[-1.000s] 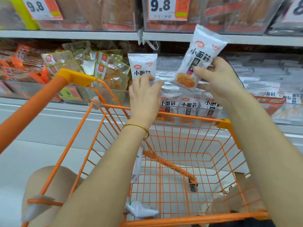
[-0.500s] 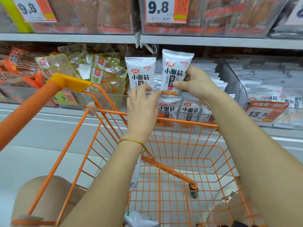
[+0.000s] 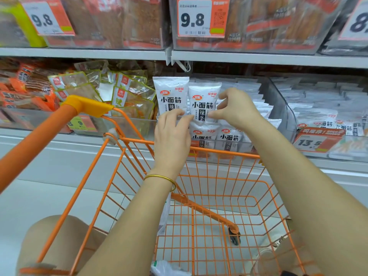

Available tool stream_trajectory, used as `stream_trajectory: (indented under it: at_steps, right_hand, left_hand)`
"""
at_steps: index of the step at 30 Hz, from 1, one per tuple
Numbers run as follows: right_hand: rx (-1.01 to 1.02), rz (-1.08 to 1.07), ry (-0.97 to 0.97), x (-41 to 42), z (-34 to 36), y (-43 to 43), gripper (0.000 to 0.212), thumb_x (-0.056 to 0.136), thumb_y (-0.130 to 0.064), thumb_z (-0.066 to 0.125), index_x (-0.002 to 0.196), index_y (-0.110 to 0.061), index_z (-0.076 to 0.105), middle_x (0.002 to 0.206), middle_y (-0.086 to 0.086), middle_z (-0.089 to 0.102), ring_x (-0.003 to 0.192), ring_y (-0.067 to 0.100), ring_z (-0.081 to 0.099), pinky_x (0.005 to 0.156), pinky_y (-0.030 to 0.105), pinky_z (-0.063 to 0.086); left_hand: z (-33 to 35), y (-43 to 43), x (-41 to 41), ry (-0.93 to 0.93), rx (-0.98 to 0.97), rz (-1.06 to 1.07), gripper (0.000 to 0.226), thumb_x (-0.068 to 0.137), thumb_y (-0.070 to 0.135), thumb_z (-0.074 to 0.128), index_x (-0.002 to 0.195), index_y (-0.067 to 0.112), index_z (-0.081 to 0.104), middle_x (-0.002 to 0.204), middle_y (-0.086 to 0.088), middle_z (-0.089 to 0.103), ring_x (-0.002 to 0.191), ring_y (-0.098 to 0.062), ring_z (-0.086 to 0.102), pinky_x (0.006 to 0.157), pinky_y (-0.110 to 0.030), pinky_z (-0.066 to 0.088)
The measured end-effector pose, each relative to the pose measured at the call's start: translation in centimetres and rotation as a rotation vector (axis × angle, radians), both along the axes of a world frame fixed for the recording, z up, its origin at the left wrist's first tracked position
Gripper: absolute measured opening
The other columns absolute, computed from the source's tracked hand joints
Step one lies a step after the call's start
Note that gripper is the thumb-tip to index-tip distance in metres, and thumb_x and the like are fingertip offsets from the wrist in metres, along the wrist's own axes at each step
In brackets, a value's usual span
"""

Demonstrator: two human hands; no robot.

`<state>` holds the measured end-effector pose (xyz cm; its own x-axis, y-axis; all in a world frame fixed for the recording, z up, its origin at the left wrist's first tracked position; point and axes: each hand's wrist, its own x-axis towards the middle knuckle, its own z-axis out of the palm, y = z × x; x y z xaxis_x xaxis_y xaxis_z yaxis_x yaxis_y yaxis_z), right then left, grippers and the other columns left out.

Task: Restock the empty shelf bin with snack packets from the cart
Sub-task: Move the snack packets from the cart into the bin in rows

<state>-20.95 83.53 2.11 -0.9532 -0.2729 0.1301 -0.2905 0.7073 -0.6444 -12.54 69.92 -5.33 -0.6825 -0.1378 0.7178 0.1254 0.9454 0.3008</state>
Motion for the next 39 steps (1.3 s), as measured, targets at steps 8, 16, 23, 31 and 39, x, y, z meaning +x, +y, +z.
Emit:
stream_trajectory:
  at_steps: [8,16,23,31,39]
  right_hand:
    - [0.035,0.237,-0.044,7.0,-2.1,1.6,0.01,0.082,-0.012,0.068,0.084,-0.018,0.061,0.066,-0.002,0.063,0.053,0.005,0.058,0.059,0.027,0.048]
    - [0.734,0.862,-0.757,14.2,-17.8,-2.6,0.058,0.089,-0.044,0.058,0.132,-0.005,0.048,0.119,0.008,0.058,0.099,0.024,0.059,0.086,0.037,0.054]
    - [0.806,1.032,-0.671,16.7,-19.2,-2.2,0.048,0.092,-0.031,0.057,0.131,-0.004,0.048,0.124,0.014,0.057,0.11,0.028,0.054,0.092,0.039,0.045]
    - [0.68,0.807,-0.779,10.8,-15.3,-0.9,0.017,0.095,-0.006,0.044,0.084,-0.012,0.056,0.09,0.005,0.055,0.076,0.019,0.057,0.068,0.03,0.056]
    - [0.389,0.549,-0.832,6.6,-8.9,3.7,0.022,0.098,-0.006,0.041,0.112,-0.003,0.058,0.099,0.013,0.065,0.083,0.023,0.066,0.075,0.037,0.059]
  left_hand:
    - [0.4,-0.3,2.7,-0.071,0.029,0.042,0.032,0.082,0.018,0.04,0.097,0.011,0.067,0.096,-0.009,0.06,0.089,-0.033,0.053,0.072,-0.042,0.047]
    - [-0.7,-1.0,4.6,-0.689,0.103,-0.126,0.018,0.092,0.024,0.056,0.106,0.02,0.065,0.107,0.0,0.065,0.1,-0.02,0.058,0.086,-0.038,0.05]
    - [-0.6,-0.8,4.5,-0.762,0.126,-0.159,0.019,0.093,0.02,0.054,0.108,0.018,0.064,0.107,-0.001,0.064,0.1,-0.019,0.058,0.087,-0.038,0.05]
    - [-1.4,-0.8,4.3,-1.013,0.148,-0.267,0.02,0.092,0.017,0.056,0.108,0.013,0.067,0.111,-0.003,0.065,0.103,-0.017,0.058,0.091,-0.031,0.047]
    - [-1.5,0.1,4.4,-1.141,0.147,-0.309,0.044,0.087,0.007,0.055,0.129,0.02,0.054,0.138,0.001,0.049,0.128,-0.015,0.043,0.102,-0.026,0.036]
